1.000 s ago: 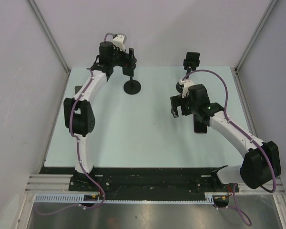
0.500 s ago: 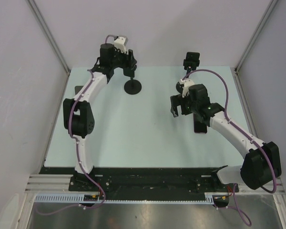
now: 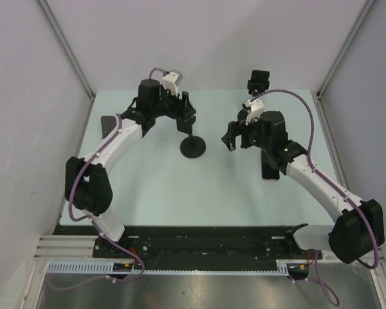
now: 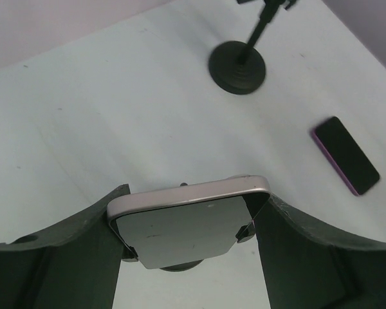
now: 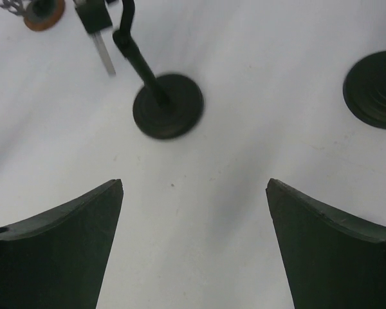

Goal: Remove the phone from the phone stand

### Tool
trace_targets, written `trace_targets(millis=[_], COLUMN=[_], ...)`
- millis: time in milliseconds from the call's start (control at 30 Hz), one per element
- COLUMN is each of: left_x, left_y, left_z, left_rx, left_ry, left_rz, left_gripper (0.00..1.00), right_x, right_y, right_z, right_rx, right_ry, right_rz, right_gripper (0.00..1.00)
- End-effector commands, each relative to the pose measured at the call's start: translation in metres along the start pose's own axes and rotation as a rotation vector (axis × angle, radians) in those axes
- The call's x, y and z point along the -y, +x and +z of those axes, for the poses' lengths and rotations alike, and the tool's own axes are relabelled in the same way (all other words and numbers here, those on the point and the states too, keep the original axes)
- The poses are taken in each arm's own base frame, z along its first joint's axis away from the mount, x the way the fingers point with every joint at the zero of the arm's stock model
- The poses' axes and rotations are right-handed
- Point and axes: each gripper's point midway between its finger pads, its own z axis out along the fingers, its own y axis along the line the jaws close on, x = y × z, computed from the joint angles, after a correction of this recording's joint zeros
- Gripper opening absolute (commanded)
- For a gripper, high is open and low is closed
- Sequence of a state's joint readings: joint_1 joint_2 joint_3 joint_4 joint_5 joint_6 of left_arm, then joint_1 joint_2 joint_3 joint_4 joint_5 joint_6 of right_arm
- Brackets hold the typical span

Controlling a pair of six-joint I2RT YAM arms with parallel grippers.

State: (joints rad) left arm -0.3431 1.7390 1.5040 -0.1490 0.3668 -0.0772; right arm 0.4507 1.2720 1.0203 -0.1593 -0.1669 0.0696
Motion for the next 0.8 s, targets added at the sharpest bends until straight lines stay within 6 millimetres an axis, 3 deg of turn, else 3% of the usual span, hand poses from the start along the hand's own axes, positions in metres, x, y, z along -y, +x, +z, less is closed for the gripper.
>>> trace_targets(millis=[0, 33, 100, 200, 267, 500, 667, 767], left_x=[0.063, 0.065, 0.081, 0.099, 0.110, 0.119, 0.123, 0.123], left_y=[-0.045, -0.033, -0.031, -0.016, -0.001, 0.018, 0.026, 0.032], left_z=[-0.046, -0.046, -0.054, -0.059, -0.058, -0.060, -0.068, -0.072], left_rx=[0.140, 0.118, 0.126, 0.109, 0.084, 0.076, 0.075, 0.070], left_ry=[0.126, 0.125, 0.135, 0.139, 0.139, 0.067, 0.069, 0.067], left_rz=[0.032, 0.028, 0.041, 0.062, 0.079, 0.071, 0.050, 0.051], left_gripper=[0.00, 0.00, 0.01, 0.00, 0.00, 0.00, 0.00, 0.00], right_x=[-0.018, -0.018, -0.015, -0.040, -0.048, -0.076, -0.089, -0.098], right_y=[-0.049, -0.049, -0.046, -0.040, -0.036, -0.022, -0.003, -0.002], right_z=[-0.001, 0.001, 0.007, 0.012, 0.015, 0.017, 0.015, 0.014], right_rx=[0.188, 0.186, 0.175, 0.141, 0.133, 0.126, 0.128, 0.154], right_ry=[-0.082, -0.081, -0.105, -0.263, -0.277, -0.355, -0.364, -0.374], right_rz=[0.043, 0.101, 0.137, 0.146, 0.115, 0.078, 0.063, 0.032], right_gripper=[1.00, 1.00, 1.00, 0.99, 0.98, 0.88, 0.88, 0.90])
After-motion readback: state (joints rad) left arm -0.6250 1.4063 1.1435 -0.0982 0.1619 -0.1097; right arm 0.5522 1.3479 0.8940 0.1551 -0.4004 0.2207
